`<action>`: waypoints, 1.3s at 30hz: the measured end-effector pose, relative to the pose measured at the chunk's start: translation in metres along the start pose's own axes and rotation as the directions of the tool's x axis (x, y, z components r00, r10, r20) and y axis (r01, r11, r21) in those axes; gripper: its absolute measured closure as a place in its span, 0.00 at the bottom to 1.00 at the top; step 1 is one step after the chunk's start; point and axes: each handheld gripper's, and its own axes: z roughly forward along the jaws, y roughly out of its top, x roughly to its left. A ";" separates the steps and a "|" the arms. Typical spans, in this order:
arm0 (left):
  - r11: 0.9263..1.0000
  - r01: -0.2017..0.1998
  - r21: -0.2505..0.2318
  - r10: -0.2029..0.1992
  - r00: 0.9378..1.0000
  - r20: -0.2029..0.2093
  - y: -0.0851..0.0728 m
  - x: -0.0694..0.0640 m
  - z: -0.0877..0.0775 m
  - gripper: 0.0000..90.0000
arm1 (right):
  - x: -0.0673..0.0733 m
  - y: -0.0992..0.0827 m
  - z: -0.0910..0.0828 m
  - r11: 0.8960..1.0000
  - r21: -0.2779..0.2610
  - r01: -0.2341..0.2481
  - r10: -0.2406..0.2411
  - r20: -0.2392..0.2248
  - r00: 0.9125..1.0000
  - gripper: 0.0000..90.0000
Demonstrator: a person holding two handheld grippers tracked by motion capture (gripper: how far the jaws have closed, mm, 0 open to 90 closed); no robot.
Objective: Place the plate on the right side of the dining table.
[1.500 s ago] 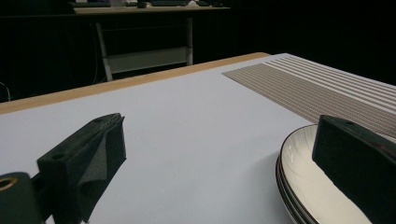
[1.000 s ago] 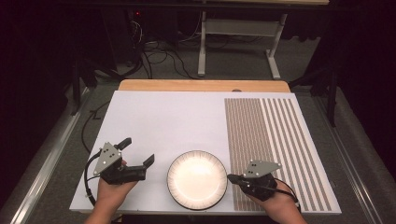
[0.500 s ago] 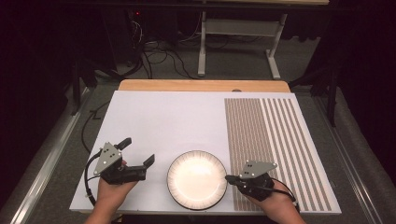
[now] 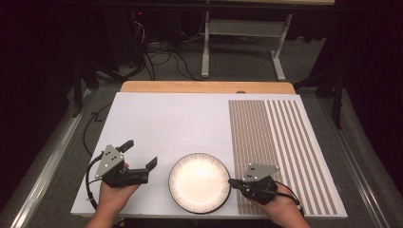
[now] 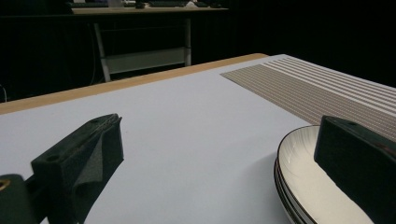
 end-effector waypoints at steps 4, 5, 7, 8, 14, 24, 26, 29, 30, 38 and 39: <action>1.000 0.001 -0.002 -0.001 1.000 -0.001 0.000 0.000 0.000 0.02 | -0.001 0.000 0.001 1.000 -0.007 -0.003 0.003 0.001 1.000 1.00; 1.000 0.000 -0.001 0.000 1.000 0.000 0.000 0.000 0.000 0.02 | -0.001 0.000 0.001 1.000 -0.006 -0.001 0.001 -0.001 1.000 1.00; 1.000 0.001 -0.001 -0.001 1.000 0.000 0.000 0.000 0.000 0.02 | -0.001 0.000 0.001 1.000 -0.005 -0.003 0.003 -0.002 1.000 1.00; 1.000 0.001 -0.001 -0.001 1.000 0.000 0.000 0.000 0.000 0.02 | -0.001 0.000 0.001 1.000 -0.005 -0.004 0.004 -0.003 1.000 1.00; 1.000 0.001 -0.004 -0.001 1.000 0.000 0.001 0.000 -0.001 0.02 | 0.000 0.001 0.002 1.000 -0.005 -0.004 0.004 -0.008 1.000 1.00; 1.000 0.003 -0.006 -0.003 1.000 0.002 0.001 0.000 -0.002 0.02 | 0.003 0.003 0.006 1.000 -0.003 -0.002 0.002 -0.019 1.000 1.00; 1.000 0.003 -0.006 -0.003 1.000 0.001 0.001 0.001 -0.002 0.02 | 0.005 0.004 0.008 1.000 -0.001 0.005 -0.005 -0.022 1.000 1.00; 1.000 0.004 -0.006 -0.004 1.000 0.000 0.001 0.001 -0.002 0.02 | 0.006 0.005 0.010 1.000 0.000 0.003 -0.003 -0.022 1.000 1.00; 1.000 0.007 -0.008 -0.007 1.000 0.000 0.001 0.001 -0.002 0.02 | 0.006 0.005 0.011 1.000 -0.006 0.006 -0.006 -0.024 1.000 1.00; 1.000 0.008 -0.007 -0.008 1.000 0.000 0.001 0.001 -0.002 0.02 | 0.009 0.007 0.015 1.000 -0.001 0.004 -0.004 -0.034 0.999 1.00; 1.000 0.008 -0.007 -0.008 1.000 0.000 0.001 0.002 -0.002 0.02 | 0.009 0.007 0.015 1.000 -0.004 0.004 -0.004 -0.033 0.999 1.00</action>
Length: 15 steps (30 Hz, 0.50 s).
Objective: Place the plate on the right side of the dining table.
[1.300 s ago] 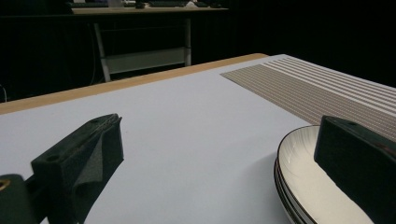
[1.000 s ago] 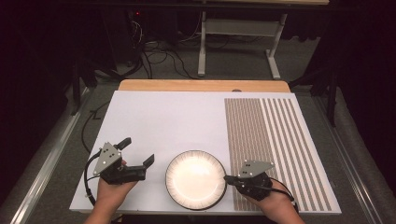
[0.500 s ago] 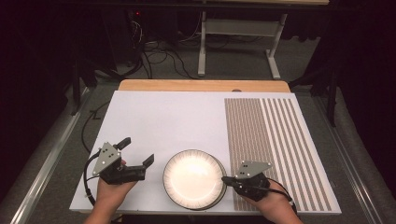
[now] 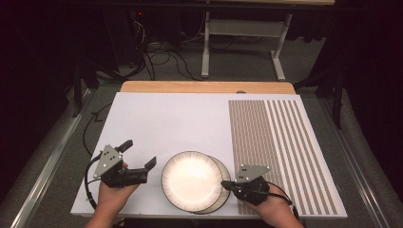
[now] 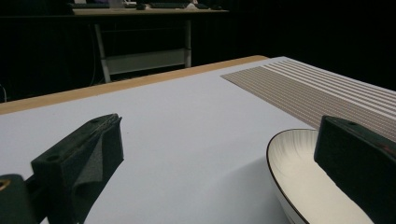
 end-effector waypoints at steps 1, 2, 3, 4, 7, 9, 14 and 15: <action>1.000 0.001 0.001 -0.001 1.000 0.000 0.000 0.000 0.000 0.02 | 0.000 0.000 0.000 1.000 0.004 -0.002 0.002 0.001 1.000 1.00; 1.000 0.001 0.000 -0.001 1.000 0.000 0.000 0.000 0.000 0.02 | 0.000 0.000 0.000 1.000 0.004 -0.002 0.002 0.001 1.000 1.00; 1.000 0.002 0.000 -0.002 1.000 0.000 0.000 0.000 0.000 0.02 | 0.000 0.000 0.000 1.000 0.003 -0.003 0.003 0.000 1.000 1.00; 1.000 0.003 0.000 -0.003 1.000 0.000 0.000 0.000 0.000 0.02 | 0.000 0.000 0.000 1.000 0.003 -0.002 0.002 0.000 1.000 1.00; 1.000 0.003 0.001 -0.003 1.000 0.001 0.000 0.000 0.000 0.02 | 0.000 0.000 0.000 1.000 0.002 -0.004 0.004 -0.002 1.000 1.00; 1.000 0.001 0.003 -0.001 1.000 0.001 0.000 0.000 0.000 0.02 | 0.000 0.000 0.001 1.000 -0.002 0.002 -0.002 -0.004 1.000 1.00; 1.000 0.005 0.003 -0.005 1.000 0.002 0.000 0.001 0.000 0.02 | 0.001 0.000 0.001 1.000 -0.003 -0.008 0.008 -0.006 1.000 1.00; 1.000 0.005 0.004 -0.005 1.000 0.002 0.000 0.001 0.000 0.02 | 0.001 0.000 0.001 1.000 -0.004 -0.008 0.008 -0.007 1.000 1.00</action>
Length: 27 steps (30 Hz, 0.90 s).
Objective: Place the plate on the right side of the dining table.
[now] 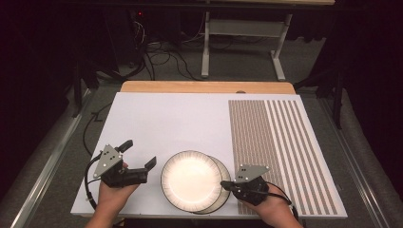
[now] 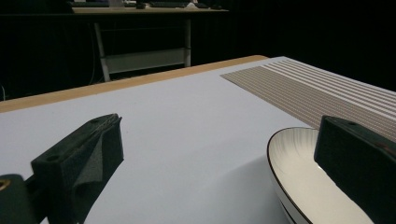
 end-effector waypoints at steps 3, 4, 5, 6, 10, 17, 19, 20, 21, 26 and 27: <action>1.000 0.001 0.002 -0.001 1.000 0.001 0.000 0.000 0.000 0.02 | 0.000 0.000 0.000 1.000 -0.004 0.002 -0.002 -0.002 1.000 1.00; 1.000 0.001 0.002 -0.001 1.000 0.001 0.000 0.000 0.000 0.02 | 0.000 0.000 0.000 1.000 -0.004 0.000 0.000 -0.002 1.000 1.00; 1.000 0.003 0.001 -0.003 1.000 0.002 0.000 0.000 0.001 0.02 | 0.000 0.000 0.000 1.000 -0.004 -0.003 0.003 -0.003 1.000 1.00; 1.000 0.002 0.001 -0.002 1.000 0.002 0.000 0.000 0.001 0.02 | 0.000 0.000 0.000 1.000 -0.004 -0.002 0.002 -0.004 1.000 1.00; 1.000 0.003 0.001 -0.003 1.000 0.001 0.000 0.000 0.001 0.02 | 0.000 0.000 0.000 1.000 -0.001 0.000 0.000 -0.004 1.000 1.00; 1.000 0.004 -0.004 -0.004 1.000 0.000 0.001 0.000 0.000 0.02 | -0.001 0.001 0.000 1.000 0.001 0.003 -0.003 -0.005 1.000 1.00; 1.000 0.002 -0.003 -0.002 1.000 0.000 0.001 0.000 0.000 0.02 | -0.001 0.001 0.000 1.000 0.000 0.000 0.000 -0.007 1.000 1.00; 1.000 0.002 -0.003 -0.002 1.000 0.000 0.001 0.000 0.000 0.02 | -0.001 0.001 0.000 1.000 0.001 0.004 -0.004 -0.005 1.000 1.00; 1.000 0.000 0.000 0.000 1.000 0.001 0.001 0.000 0.000 0.02 | -0.001 0.001 0.000 1.000 0.001 0.003 -0.003 -0.005 1.000 1.00; 1.000 0.000 0.000 0.000 1.000 0.001 0.001 0.000 0.000 0.02 | -0.001 0.001 0.000 1.000 0.002 0.003 -0.003 -0.008 1.000 1.00; 1.000 0.001 -0.002 -0.001 1.000 0.000 0.001 0.000 0.000 0.02 | -0.001 0.001 0.000 1.000 0.004 0.004 -0.004 -0.010 1.000 1.00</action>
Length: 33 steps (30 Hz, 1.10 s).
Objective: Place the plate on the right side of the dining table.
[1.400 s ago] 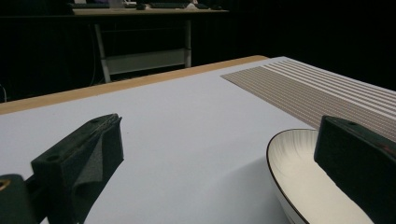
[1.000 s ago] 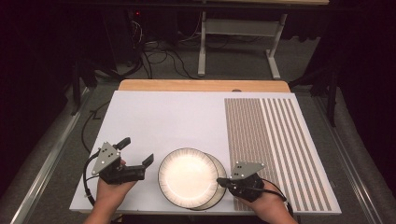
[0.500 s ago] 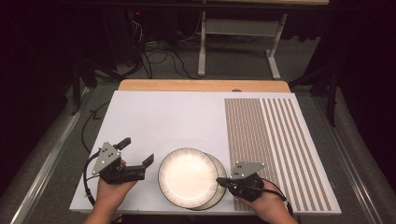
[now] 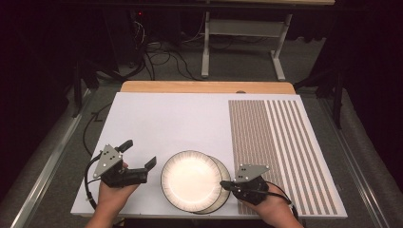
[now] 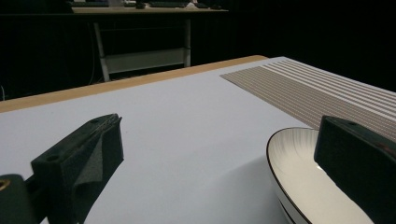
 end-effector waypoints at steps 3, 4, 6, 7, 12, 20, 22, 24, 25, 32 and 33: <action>1.000 0.001 -0.001 -0.001 1.000 0.000 0.000 0.000 0.000 0.02 | 0.001 0.000 0.002 1.000 0.001 0.006 -0.006 -0.003 1.000 1.00; 1.000 0.001 -0.001 -0.001 1.000 0.000 0.000 0.000 0.000 0.02 | 0.001 0.000 0.002 1.000 0.001 0.006 -0.006 -0.003 1.000 1.00; 1.000 0.000 0.000 0.000 1.000 -0.002 0.001 0.000 -0.001 0.02 | 0.002 0.001 0.005 1.000 0.010 0.014 -0.014 -0.004 1.000 1.00; 1.000 0.002 0.000 -0.002 1.000 0.000 0.001 0.000 -0.001 0.02 | 0.003 0.002 0.007 1.000 0.014 0.023 -0.023 -0.004 1.000 1.00; 1.000 0.002 0.003 -0.002 1.000 0.010 0.002 -0.002 -0.002 0.02 | 0.005 0.004 0.010 0.999 0.011 0.030 -0.030 -0.011 0.999 1.00; 0.998 0.004 0.056 -0.009 0.997 0.073 0.003 -0.009 0.003 0.02 | 0.009 0.011 0.020 0.999 0.005 0.037 -0.037 -0.017 0.999 1.00; 0.997 0.006 0.071 -0.012 0.996 0.085 0.002 -0.011 0.005 0.02 | 0.010 0.012 0.021 0.999 0.003 0.039 -0.039 -0.018 0.999 1.00; 0.994 0.011 0.104 -0.022 0.995 0.099 0.002 -0.014 0.008 0.03 | 0.010 0.013 0.021 0.999 0.008 0.047 -0.047 -0.017 0.999 1.00; 0.991 0.014 0.130 -0.029 0.993 0.111 0.001 -0.015 0.010 0.03 | 0.010 0.013 0.021 0.999 0.008 0.044 -0.044 -0.017 0.999 1.00; 0.943 0.066 0.325 -0.130 0.975 0.180 -0.008 -0.022 0.023 0.12 | 0.011 0.013 0.021 0.999 0.006 0.050 -0.050 -0.016 0.999 1.00; 0.943 0.066 0.325 -0.130 0.975 0.180 -0.008 -0.022 0.023 0.14 | 0.011 0.013 0.021 0.999 0.006 0.050 -0.050 -0.016 0.999 1.00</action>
